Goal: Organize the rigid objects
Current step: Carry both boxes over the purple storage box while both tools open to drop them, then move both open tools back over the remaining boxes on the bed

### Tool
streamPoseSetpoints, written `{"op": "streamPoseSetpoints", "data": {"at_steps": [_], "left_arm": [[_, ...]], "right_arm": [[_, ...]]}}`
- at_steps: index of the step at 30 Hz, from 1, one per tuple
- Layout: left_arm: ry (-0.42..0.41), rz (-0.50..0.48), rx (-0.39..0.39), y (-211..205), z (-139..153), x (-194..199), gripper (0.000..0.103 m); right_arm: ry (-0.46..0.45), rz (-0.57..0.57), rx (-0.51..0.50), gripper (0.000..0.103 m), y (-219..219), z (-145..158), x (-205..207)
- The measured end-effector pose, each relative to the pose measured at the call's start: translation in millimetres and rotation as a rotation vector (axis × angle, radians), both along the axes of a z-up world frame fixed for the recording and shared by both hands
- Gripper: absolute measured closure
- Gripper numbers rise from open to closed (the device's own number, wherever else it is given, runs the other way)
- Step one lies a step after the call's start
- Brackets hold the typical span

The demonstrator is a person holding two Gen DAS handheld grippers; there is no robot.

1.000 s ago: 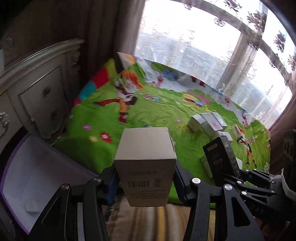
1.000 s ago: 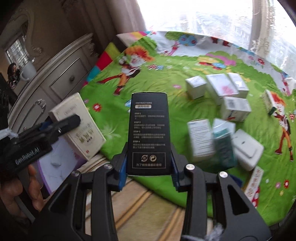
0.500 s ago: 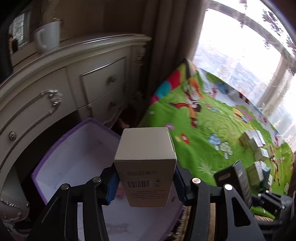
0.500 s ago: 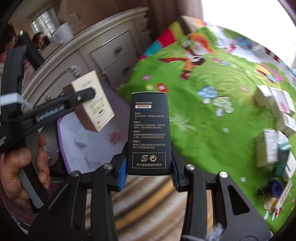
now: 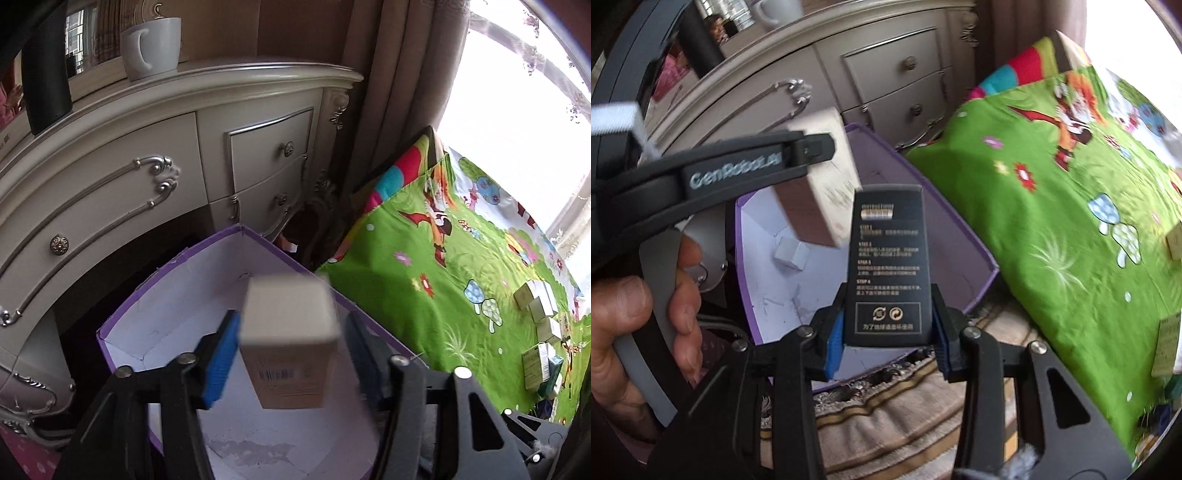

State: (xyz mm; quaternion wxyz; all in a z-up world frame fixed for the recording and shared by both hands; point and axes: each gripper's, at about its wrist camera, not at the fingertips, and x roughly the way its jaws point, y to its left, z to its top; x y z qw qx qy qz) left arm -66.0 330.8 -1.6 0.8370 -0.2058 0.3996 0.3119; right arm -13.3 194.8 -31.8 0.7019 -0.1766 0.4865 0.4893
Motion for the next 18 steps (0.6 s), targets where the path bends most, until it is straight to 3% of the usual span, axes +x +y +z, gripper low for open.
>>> {"op": "streamPoseSetpoints", "data": {"at_steps": [3, 12, 18], "left_arm": [[0.0, 0.009, -0.007, 0.1, -0.3, -0.2, 0.035], [-0.07, -0.058, -0.043, -21.4, 6.0, 11.5, 0.032], [-0.036, -0.198, -0.044, -62.1, -1.7, 39.9, 0.032]], "right_arm": [[-0.003, 0.004, 0.007, 0.033, -1.3, 0.3, -1.7], [-0.079, -0.087, -0.003, 0.031, -46.1, 13.8, 11.4], [-0.106, -0.19, -0.019, 0.028, -103.9, 17.8, 31.2]]}}
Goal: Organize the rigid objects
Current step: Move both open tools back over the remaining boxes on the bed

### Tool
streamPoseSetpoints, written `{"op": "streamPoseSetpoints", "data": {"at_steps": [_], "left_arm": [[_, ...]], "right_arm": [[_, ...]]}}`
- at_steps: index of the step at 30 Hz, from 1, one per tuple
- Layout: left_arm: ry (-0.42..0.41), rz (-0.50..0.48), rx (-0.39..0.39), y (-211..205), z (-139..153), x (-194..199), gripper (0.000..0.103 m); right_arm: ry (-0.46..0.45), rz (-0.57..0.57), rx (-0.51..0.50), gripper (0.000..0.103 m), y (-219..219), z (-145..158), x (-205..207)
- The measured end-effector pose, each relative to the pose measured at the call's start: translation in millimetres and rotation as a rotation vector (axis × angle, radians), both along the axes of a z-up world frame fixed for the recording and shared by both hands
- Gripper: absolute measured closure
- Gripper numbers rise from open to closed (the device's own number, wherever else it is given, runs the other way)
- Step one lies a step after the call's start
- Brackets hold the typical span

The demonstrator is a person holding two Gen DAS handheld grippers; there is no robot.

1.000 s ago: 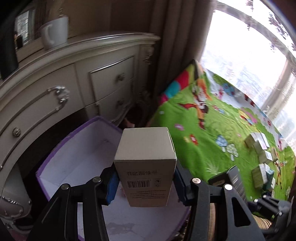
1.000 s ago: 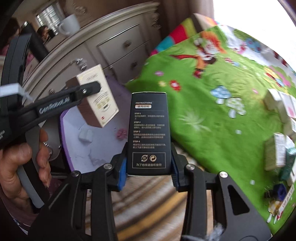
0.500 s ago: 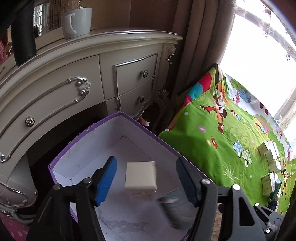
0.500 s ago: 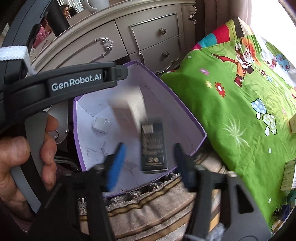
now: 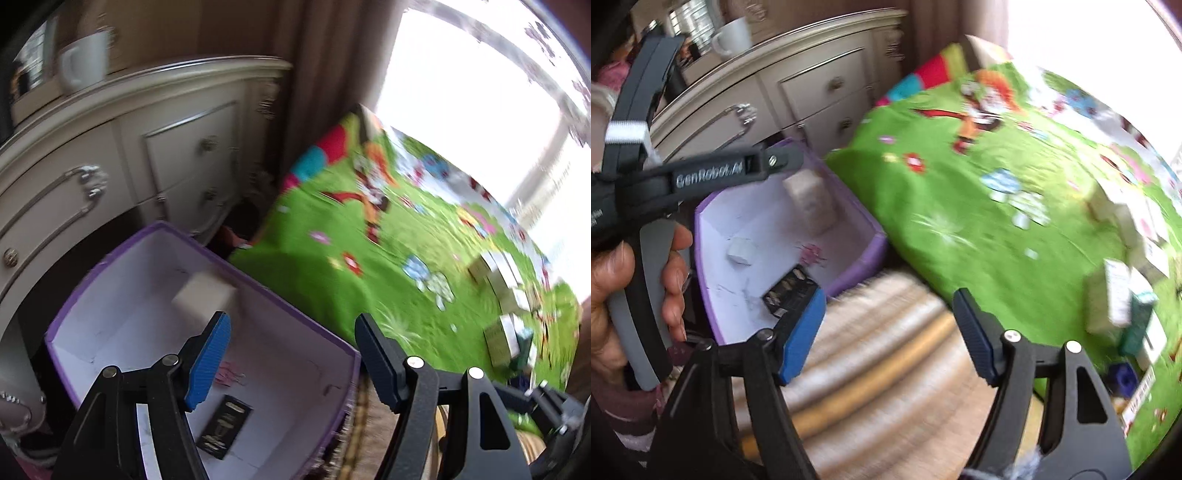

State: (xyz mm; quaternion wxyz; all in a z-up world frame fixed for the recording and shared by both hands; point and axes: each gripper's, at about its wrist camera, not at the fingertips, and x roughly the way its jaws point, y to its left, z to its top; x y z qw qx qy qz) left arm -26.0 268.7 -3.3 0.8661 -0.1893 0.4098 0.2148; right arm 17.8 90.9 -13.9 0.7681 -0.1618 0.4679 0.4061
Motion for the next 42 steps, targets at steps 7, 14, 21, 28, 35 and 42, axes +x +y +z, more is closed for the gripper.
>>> {"op": "streamPoseSetpoints", "data": {"at_steps": [7, 14, 21, 28, 35, 42], "left_arm": [[0.011, -0.205, -0.028, -56.1, 5.4, 29.0, 0.032], [0.002, -0.353, -0.103, -105.4, 9.8, 61.0, 0.032], [0.002, -0.464, -0.204, -149.9, 7.5, 83.8, 0.032], [0.033, -0.512, -0.416, -189.1, -6.7, 115.8, 0.032], [0.101, -0.492, -0.603, -238.3, -36.5, 152.3, 0.033], [0.164, -0.41, -0.613, -271.8, -61.9, 181.8, 0.036]], "right_arm": [[-0.003, -0.128, -0.025, 0.025, -69.2, -1.2, 26.2], [-0.037, -0.301, -0.052, 0.025, -141.8, 3.5, 51.2], [-0.015, -0.51, -0.085, 0.025, -217.1, -7.5, 81.7], [0.05, -0.668, -0.121, 0.025, -269.2, -28.1, 103.8], [0.134, -0.714, -0.103, 0.032, -289.9, -51.6, 110.9], [0.16, -0.721, -0.103, 0.035, -291.4, -62.1, 115.3]]}}
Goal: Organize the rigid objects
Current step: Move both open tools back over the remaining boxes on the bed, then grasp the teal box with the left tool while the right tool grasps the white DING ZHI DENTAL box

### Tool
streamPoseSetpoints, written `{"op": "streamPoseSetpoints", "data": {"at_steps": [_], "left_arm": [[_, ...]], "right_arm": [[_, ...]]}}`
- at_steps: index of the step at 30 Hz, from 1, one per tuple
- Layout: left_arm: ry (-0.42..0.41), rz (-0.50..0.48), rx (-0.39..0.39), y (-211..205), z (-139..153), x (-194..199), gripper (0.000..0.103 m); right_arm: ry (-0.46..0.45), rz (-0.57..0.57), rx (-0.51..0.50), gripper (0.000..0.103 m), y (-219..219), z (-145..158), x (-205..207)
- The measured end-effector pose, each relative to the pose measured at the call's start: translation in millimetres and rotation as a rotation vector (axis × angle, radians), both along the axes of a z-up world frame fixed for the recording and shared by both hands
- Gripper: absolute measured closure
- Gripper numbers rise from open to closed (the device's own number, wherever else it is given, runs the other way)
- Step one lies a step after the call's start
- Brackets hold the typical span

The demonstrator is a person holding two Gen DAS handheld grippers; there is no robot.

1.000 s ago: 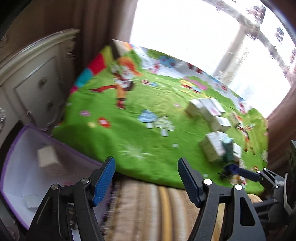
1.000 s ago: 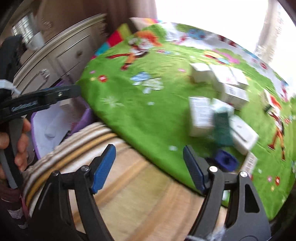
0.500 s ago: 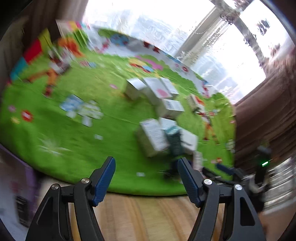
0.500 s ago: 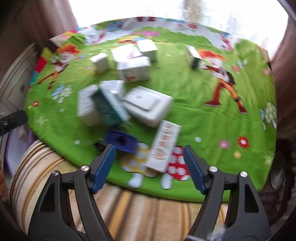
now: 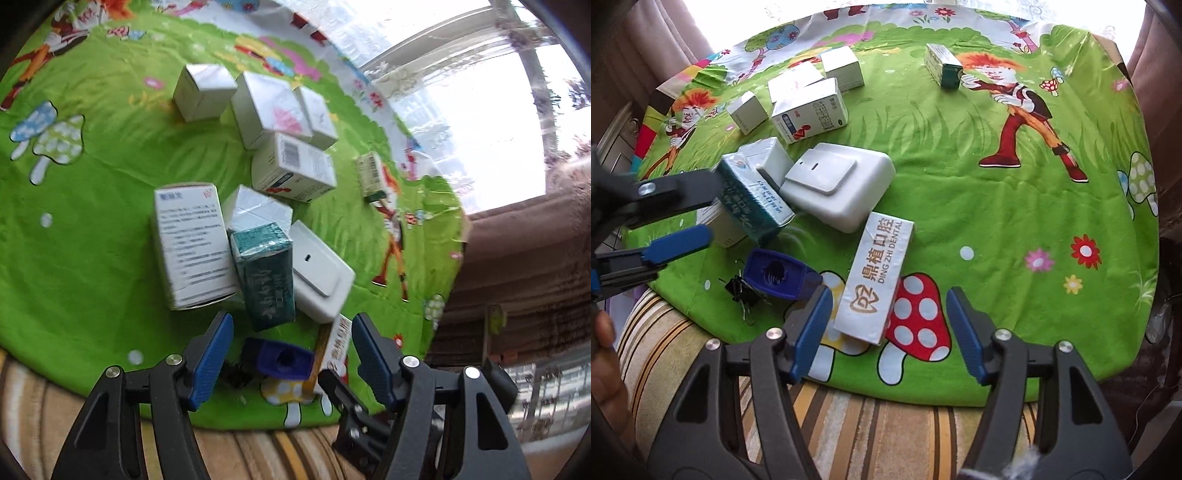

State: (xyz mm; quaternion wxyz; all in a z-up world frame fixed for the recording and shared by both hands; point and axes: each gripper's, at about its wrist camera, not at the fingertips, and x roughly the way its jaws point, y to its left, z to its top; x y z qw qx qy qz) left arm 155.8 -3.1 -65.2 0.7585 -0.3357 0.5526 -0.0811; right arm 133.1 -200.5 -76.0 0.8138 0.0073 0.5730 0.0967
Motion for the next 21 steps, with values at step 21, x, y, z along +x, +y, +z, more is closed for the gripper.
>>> {"op": "streamPoseSetpoints", "data": {"at_steps": [21], "left_arm": [[-0.023, -0.018, 0.047, -16.7, -11.1, 11.9, 0.068]], "right_arm": [[-0.009, -0.017, 0.012, 0.067, -0.6, -14.1, 17.0]]}}
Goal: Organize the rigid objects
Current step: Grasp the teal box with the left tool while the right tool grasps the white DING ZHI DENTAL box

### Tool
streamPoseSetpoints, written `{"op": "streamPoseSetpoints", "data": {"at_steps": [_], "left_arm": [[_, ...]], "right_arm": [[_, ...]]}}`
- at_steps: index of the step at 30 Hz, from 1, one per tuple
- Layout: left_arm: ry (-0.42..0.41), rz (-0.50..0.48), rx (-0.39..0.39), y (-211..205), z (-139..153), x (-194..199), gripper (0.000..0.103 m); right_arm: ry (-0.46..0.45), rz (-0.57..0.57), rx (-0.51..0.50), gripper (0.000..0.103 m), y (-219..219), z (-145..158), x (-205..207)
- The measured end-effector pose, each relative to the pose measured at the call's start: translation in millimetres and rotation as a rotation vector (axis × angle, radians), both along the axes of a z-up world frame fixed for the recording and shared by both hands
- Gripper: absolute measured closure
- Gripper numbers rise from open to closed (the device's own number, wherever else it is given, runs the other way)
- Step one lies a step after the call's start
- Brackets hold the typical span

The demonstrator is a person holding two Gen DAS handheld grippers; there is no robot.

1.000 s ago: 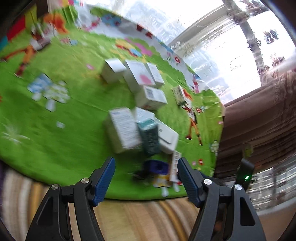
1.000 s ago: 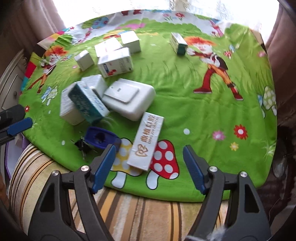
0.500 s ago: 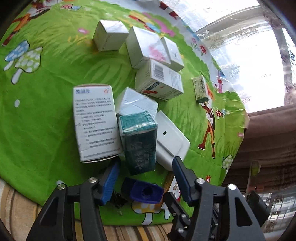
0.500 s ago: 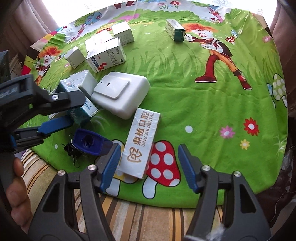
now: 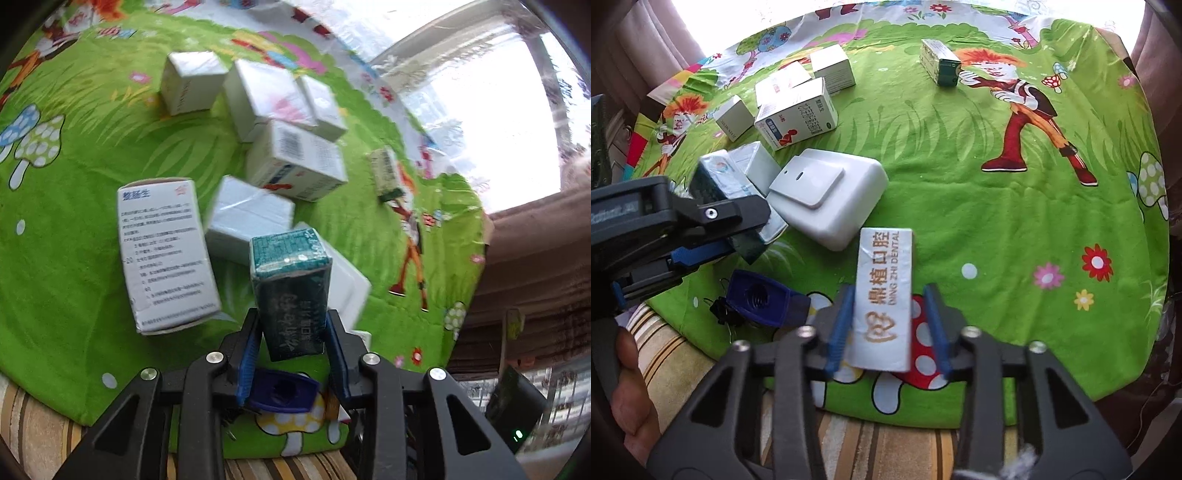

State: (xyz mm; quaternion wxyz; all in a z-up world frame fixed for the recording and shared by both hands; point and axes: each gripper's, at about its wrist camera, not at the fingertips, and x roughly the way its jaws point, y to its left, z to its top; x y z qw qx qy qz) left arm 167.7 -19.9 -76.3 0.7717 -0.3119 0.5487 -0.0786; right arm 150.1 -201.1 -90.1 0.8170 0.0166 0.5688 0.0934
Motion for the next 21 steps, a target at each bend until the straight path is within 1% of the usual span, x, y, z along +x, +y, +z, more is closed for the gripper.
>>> {"op": "streamPoseSetpoints", "data": {"at_steps": [4, 10, 17, 21], "left_arm": [[-0.079, -0.037, 0.001, 0.1, 18.2, -10.2, 0.068], [-0.149, -0.052, 0.036, 8.3, 37.9, -29.9, 0.068], [-0.193, -0.053, 0.106, 28.7, 47.9, -56.5, 0.068], [-0.204, -0.041, 0.139, 48.9, 51.2, -72.2, 0.068]], "right_arm": [[-0.005, -0.01, 0.037, 0.067, -4.8, 1.4, -4.4], [-0.037, -0.04, 0.049, 0.067, -9.7, 10.1, -12.2], [-0.084, -0.032, 0.025, 0.068, -1.0, 30.1, -25.4], [-0.099, 0.008, 0.034, 0.068, 15.7, 40.6, -34.7]]}}
